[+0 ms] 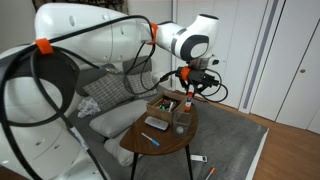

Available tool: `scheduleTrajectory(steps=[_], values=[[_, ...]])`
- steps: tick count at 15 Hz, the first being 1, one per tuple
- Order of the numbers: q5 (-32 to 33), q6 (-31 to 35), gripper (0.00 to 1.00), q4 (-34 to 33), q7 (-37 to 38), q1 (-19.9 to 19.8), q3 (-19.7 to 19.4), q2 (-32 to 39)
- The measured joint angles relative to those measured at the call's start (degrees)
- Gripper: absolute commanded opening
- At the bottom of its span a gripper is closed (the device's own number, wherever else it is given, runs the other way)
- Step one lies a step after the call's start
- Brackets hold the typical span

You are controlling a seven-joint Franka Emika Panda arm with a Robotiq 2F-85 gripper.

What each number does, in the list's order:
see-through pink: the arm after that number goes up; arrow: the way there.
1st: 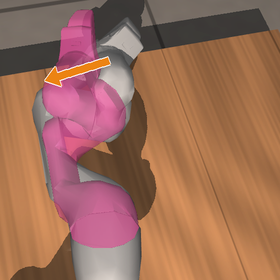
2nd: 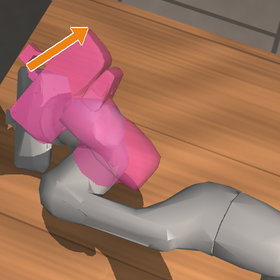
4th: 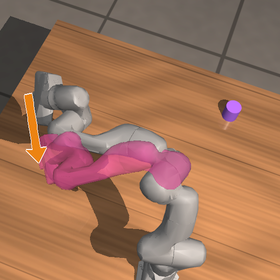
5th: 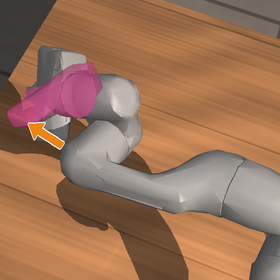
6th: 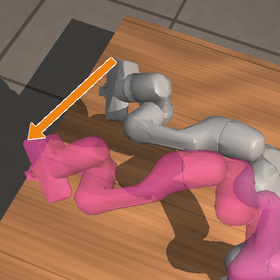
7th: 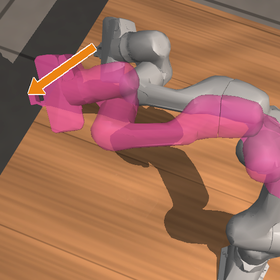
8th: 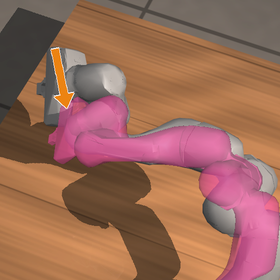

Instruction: Remove the orange bottle from the office pen holder

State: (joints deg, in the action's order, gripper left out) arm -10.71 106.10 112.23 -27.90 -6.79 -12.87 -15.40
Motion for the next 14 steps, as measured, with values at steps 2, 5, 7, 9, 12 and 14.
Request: scheduleTrajectory(steps=[2,5,7,9,12,14], values=[[-0.29,1.97,0.08,-1.76,1.08,-0.61,-1.38,-0.28],[-1.31,5.31,0.08,-3.92,2.94,-0.39,-1.90,3.42],[-1.58,6.69,0.08,-6.10,4.53,0.11,-1.27,7.56],[-1.62,7.40,0.08,-8.61,6.22,0.39,-0.22,11.94],[-1.65,7.59,0.08,-12.04,8.01,0.43,1.80,17.85],[-1.65,8.01,0.08,-13.52,8.90,0.45,3.45,20.90]])
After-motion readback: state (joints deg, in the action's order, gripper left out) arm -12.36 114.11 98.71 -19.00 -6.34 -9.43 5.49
